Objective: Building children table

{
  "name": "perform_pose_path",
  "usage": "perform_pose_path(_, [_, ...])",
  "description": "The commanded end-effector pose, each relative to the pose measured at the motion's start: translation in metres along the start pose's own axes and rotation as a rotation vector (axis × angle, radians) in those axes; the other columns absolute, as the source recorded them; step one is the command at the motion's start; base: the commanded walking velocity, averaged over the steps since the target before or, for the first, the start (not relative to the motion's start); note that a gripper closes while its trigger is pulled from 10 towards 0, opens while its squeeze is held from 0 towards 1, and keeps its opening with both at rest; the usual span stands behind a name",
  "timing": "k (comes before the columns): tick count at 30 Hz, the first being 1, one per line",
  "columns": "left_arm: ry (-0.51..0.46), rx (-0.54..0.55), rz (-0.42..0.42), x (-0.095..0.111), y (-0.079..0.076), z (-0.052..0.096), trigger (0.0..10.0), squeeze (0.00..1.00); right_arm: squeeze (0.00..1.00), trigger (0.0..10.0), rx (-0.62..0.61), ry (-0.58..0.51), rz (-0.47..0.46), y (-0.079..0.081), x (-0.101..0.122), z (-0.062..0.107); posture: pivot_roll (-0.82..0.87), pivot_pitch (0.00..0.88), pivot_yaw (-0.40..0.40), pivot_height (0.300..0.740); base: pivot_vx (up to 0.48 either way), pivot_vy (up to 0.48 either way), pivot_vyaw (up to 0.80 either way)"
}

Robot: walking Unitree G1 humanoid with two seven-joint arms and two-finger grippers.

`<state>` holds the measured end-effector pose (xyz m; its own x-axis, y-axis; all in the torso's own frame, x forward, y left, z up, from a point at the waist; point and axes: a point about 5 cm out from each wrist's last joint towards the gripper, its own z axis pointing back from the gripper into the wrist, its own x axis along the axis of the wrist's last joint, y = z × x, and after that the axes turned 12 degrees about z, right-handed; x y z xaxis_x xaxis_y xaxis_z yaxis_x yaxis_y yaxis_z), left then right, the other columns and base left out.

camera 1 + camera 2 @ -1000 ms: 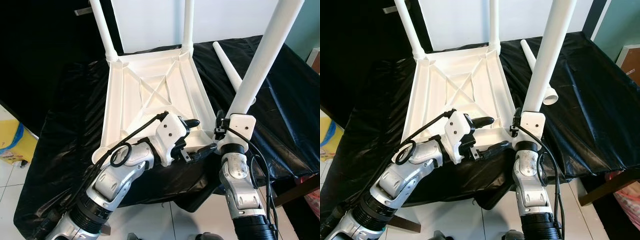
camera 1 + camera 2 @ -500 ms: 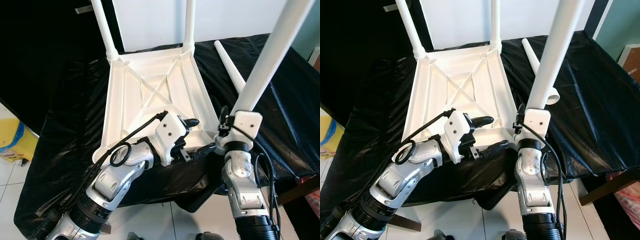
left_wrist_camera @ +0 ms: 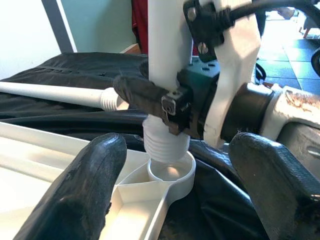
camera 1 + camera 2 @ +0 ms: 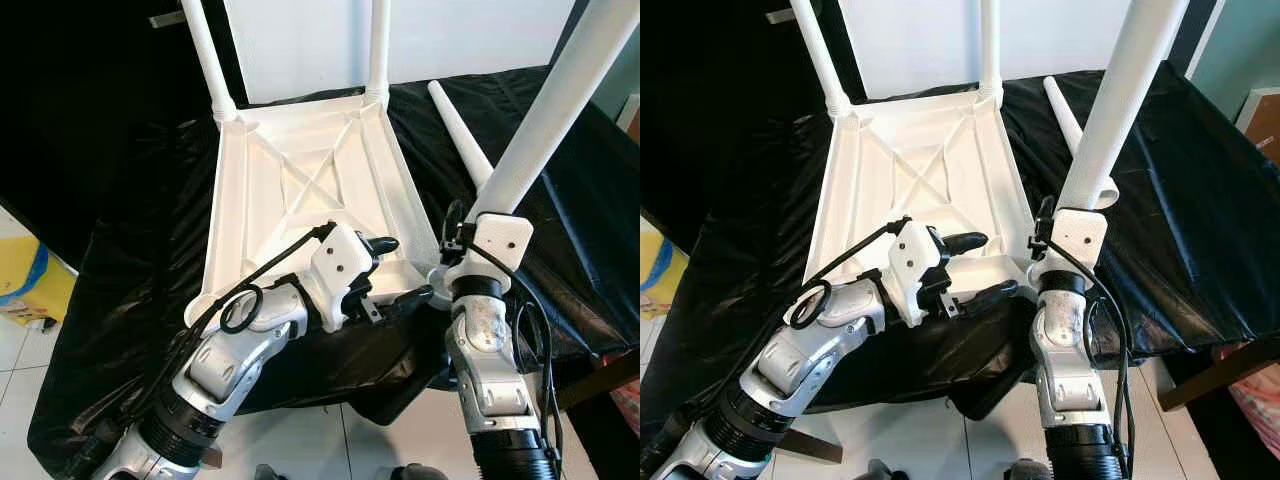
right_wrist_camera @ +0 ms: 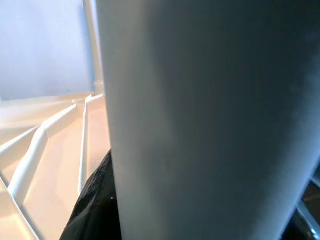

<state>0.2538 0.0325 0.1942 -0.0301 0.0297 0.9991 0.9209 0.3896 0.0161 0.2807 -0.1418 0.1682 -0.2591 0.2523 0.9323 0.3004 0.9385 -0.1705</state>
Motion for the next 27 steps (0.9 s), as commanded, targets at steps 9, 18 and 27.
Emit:
perform_pose_path(9, [0.017, -0.056, -0.005, 0.000, -0.002, 0.001, 10.0, 0.00, 0.00, 10.0, 0.046, 0.112, 0.005, -0.003, -0.029, 0.008, -0.08, 0.084, 0.064, 0.740, 0.000, 0.000, 0.00])
perform_pose_path(18, [0.017, -0.058, -0.007, 0.000, -0.002, 0.001, 10.0, 0.00, 0.00, 10.0, 0.045, 0.116, 0.001, -0.002, -0.030, 0.006, -0.08, 0.081, 0.067, 0.740, 0.000, 0.000, 0.00])
perform_pose_path(27, [-0.026, -0.046, 0.011, 0.010, 0.003, 0.000, 10.0, 0.00, 0.00, 10.0, 0.127, -0.126, -0.018, -0.007, 0.015, -0.001, -0.08, 0.082, 0.060, 0.740, 0.000, 0.000, 0.00])
